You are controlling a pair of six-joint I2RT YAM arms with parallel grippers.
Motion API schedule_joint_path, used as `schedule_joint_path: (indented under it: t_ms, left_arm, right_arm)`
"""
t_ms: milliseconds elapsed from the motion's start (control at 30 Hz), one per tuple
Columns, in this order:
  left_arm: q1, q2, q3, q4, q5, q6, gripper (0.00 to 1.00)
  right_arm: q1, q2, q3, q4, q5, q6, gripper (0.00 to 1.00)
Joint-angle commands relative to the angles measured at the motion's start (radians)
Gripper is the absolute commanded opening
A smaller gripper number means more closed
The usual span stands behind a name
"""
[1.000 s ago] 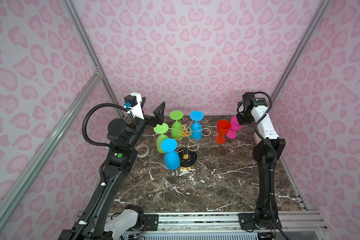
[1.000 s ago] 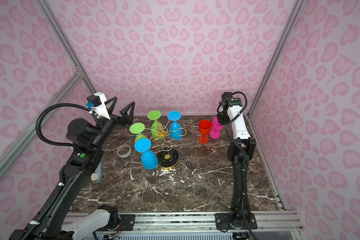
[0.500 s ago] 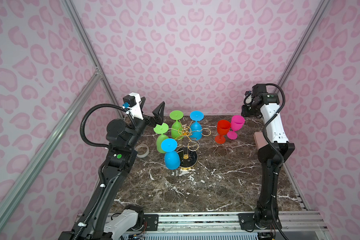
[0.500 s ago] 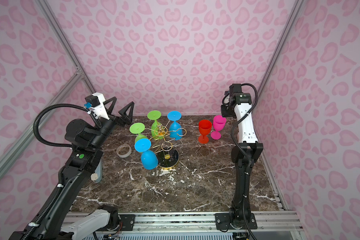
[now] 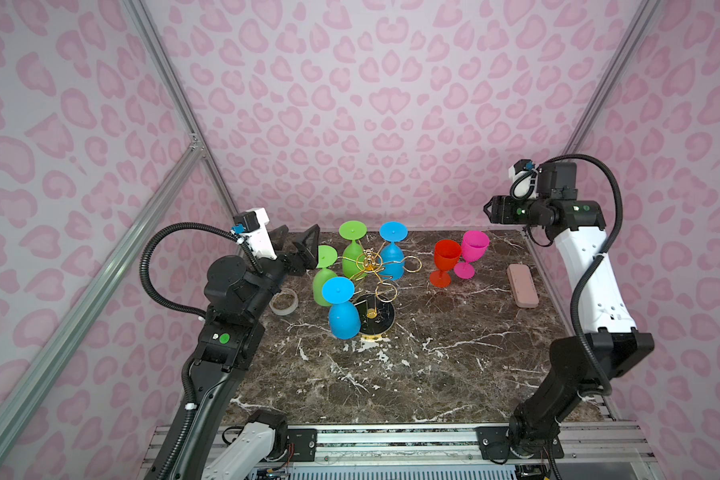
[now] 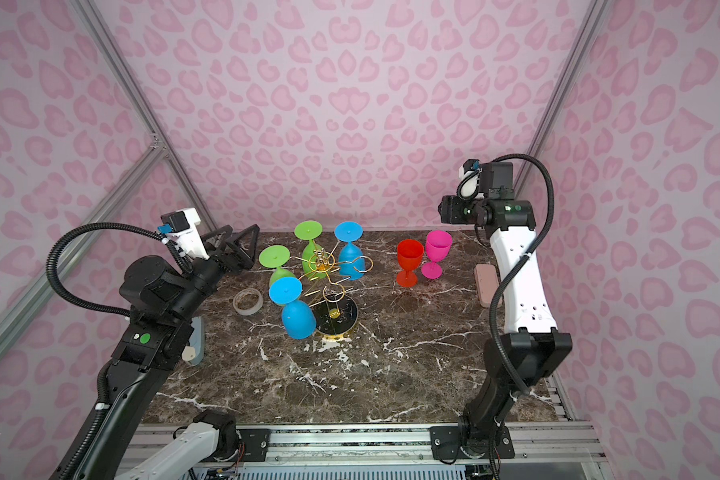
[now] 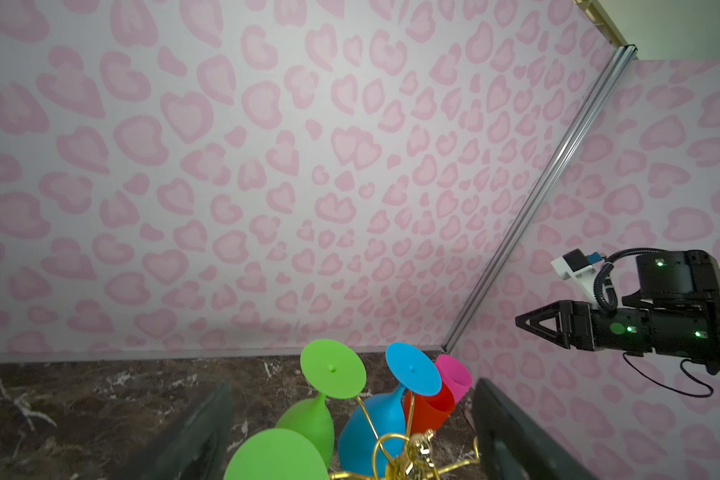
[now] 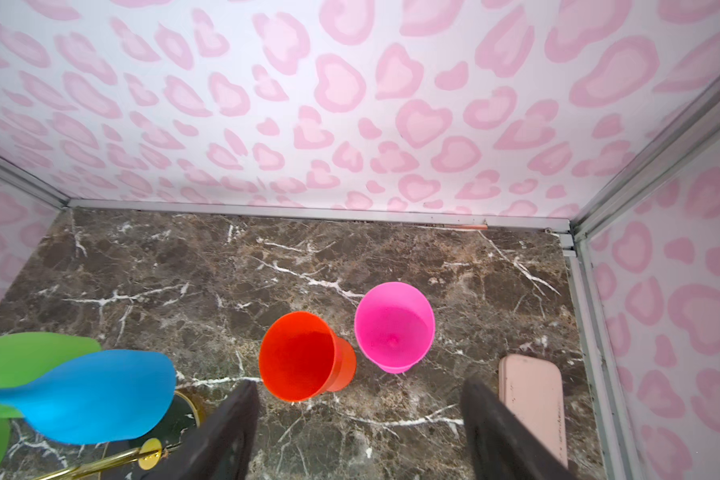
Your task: Take the wine glass off the wine glass rack
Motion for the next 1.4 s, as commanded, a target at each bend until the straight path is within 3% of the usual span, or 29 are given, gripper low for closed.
schedule_joint_path:
  t_ms: [0,133,300,567,733,1367]
  left_arm:
    - [0.003,-0.045,-0.005,-0.208,0.021,-0.084,0.89]
    - [0.006,-0.09,0.007,-0.374,0.071,-0.14,0.83]
    - [0.006,-0.116,-0.036,-0.448,0.23,-0.236,0.72]
    - [0.005,-0.247,-0.067,-0.586,0.278,-0.332,0.65]
    - [0.006,-0.229,-0.115,-0.554,0.4,-0.411,0.61]
    - [0.006,-0.169,-0.158,-0.423,0.44,-0.497,0.47]
  right_arm:
    - [0.025,-0.115,-0.181,0.307,-0.039,0.056,0.81]
    - [0.121,-0.235,-0.339,0.427,0.009,0.025,0.85]
    - [0.239,-0.308,-0.433,0.499,0.053,-0.004,0.88]
    - [0.369,-0.36,-0.493,0.564,0.074,-0.025,0.92]
    - [0.412,-0.377,-0.51,0.589,0.069,-0.023,0.93]
    - [0.424,-0.496,-0.638,0.615,0.056,0.002,0.95]
